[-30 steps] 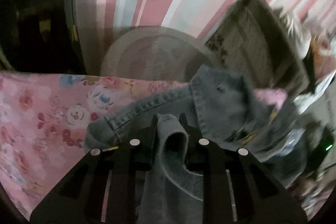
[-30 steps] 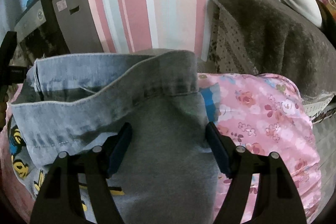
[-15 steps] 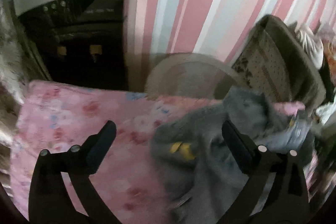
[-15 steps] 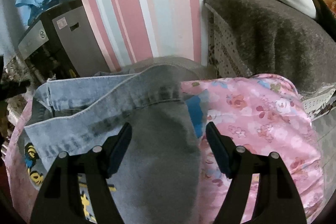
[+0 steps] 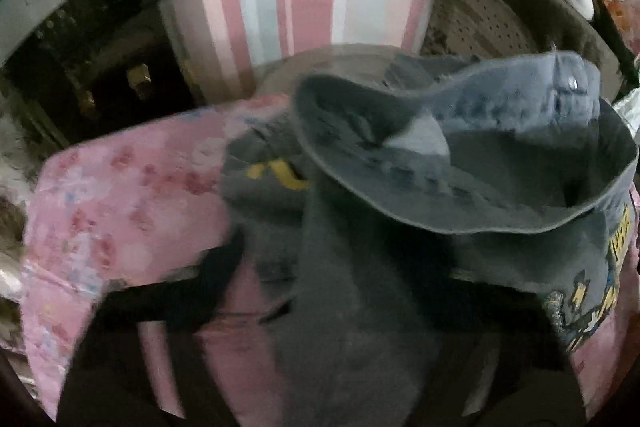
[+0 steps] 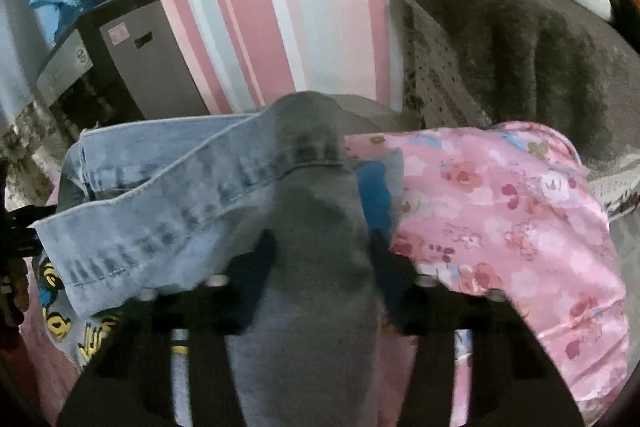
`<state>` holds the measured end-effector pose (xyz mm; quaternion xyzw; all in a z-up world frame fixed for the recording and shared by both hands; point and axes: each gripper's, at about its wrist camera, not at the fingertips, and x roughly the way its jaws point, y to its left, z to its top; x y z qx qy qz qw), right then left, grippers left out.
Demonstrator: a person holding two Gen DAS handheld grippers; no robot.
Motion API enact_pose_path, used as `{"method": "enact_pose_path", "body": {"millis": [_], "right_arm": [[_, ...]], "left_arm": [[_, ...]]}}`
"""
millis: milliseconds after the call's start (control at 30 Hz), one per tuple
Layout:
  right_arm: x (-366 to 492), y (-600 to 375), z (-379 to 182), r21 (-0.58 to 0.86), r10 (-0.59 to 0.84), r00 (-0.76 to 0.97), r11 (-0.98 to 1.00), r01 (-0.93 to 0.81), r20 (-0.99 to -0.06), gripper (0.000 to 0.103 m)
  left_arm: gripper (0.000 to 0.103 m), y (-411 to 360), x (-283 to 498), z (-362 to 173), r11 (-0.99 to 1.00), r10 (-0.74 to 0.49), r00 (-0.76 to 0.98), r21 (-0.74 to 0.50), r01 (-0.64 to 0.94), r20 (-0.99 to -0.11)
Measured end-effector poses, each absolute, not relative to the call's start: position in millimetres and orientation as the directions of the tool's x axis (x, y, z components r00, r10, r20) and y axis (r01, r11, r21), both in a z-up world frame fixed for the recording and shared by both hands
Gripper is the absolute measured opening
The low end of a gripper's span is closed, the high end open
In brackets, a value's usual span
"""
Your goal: Fold large clothes
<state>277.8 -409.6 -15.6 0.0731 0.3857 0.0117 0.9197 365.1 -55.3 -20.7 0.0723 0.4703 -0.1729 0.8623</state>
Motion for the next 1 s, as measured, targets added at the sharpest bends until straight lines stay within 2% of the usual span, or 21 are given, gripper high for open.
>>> {"method": "enact_pose_path", "body": {"millis": [33,67,100,133,200,300,367,400,467,500,533,567,633,700,733,767,800,867,1000], "right_arm": [[277.0,-405.8,-14.1,0.125,0.069,0.708,0.992,0.028,-0.703,0.023],[276.1,-401.8,-12.5,0.098,0.052,0.716,0.995,0.023,-0.696,0.011],[274.6,-397.7,-10.4,0.070,0.035,0.727,0.997,0.018,-0.686,0.004],[271.9,-392.6,-6.4,0.045,0.027,0.742,0.999,0.004,-0.669,0.003],[265.5,-388.5,4.9,0.033,0.022,0.775,0.999,-0.002,-0.632,0.002],[249.3,-392.1,32.0,0.070,0.036,0.836,0.998,0.003,-0.547,0.002],[240.8,-400.0,46.8,0.107,0.025,0.868,0.994,0.033,-0.495,0.002],[243.0,-407.8,46.8,0.139,0.012,0.866,0.988,0.067,-0.499,0.002],[257.3,-428.1,23.5,0.172,-0.049,0.809,0.968,0.182,-0.586,0.001],[266.8,-436.1,2.8,0.166,-0.069,0.760,0.959,0.228,-0.646,0.001],[272.5,-438.7,-8.9,0.166,-0.063,0.729,0.957,0.238,-0.682,0.001],[276.5,-440.1,-17.9,0.169,-0.055,0.709,0.955,0.242,-0.703,0.001],[280.0,-439.2,-20.6,0.166,-0.052,0.698,0.956,0.240,-0.714,0.003],[276.1,-437.7,-13.2,0.161,-0.055,0.718,0.960,0.229,-0.694,0.011],[272.8,-439.7,-9.5,0.171,-0.051,0.728,0.958,0.228,-0.683,0.016],[271.2,-441.4,-6.3,0.197,-0.026,0.738,0.957,0.214,-0.674,0.031],[268.5,-444.5,-3.0,0.234,0.010,0.746,0.952,0.196,-0.666,0.042],[270.1,-445.6,-1.1,0.259,0.058,0.728,0.951,0.167,-0.683,0.051],[268.6,-446.1,-3.3,0.232,0.099,0.665,0.966,0.115,-0.740,0.052]], "left_arm": [[0.039,-57.0,363.0,-21.9,0.925,-0.244,0.499,-0.046,0.377,-0.832],[0.030,-59.5,359.3,-20.5,0.924,-0.238,0.524,-0.024,0.382,-0.818],[0.011,-61.8,355.4,-18.0,0.924,-0.219,0.552,0.011,0.383,-0.805],[0.009,-62.2,351.1,-12.2,0.924,-0.210,0.583,0.035,0.380,-0.785],[0.009,-55.1,345.8,0.5,0.926,-0.262,0.609,-0.018,0.376,-0.749],[0.009,-35.1,331.2,32.0,0.913,-0.370,0.675,-0.117,0.390,-0.638],[0.010,-25.9,321.5,44.7,0.913,-0.384,0.721,-0.120,0.390,-0.577],[0.010,-23.4,322.1,47.1,0.918,-0.375,0.732,-0.120,0.377,-0.569],[0.011,-12.7,350.9,25.5,0.934,-0.343,0.655,-0.174,0.311,-0.673],[0.011,1.4,372.6,-4.3,0.930,-0.368,0.559,-0.280,0.240,-0.743],[0.012,7.5,380.6,-21.9,0.924,-0.382,0.504,-0.324,0.202,-0.775],[0.013,11.3,385.4,-35.7,0.919,-0.394,0.462,-0.349,0.183,-0.795],[0.023,11.6,384.7,-29.3,0.930,-0.367,0.478,-0.312,0.194,-0.798],[0.039,6.0,380.6,-17.8,0.956,-0.289,0.518,-0.211,0.205,-0.805],[0.046,3.4,376.9,-14.9,0.964,-0.257,0.543,-0.174,0.200,-0.800],[0.059,-0.5,374.7,-13.2,0.974,-0.212,0.560,-0.125,0.191,-0.801],[0.065,-3.3,373.9,-10.7,0.979,-0.178,0.573,-0.085,0.186,-0.800],[0.069,-6.8,373.0,-10.8,0.977,-0.182,0.572,-0.082,0.196,-0.800],[0.069,-3.3,373.4,-12.5,0.975,-0.191,0.569,-0.090,0.201,-0.800]]}}
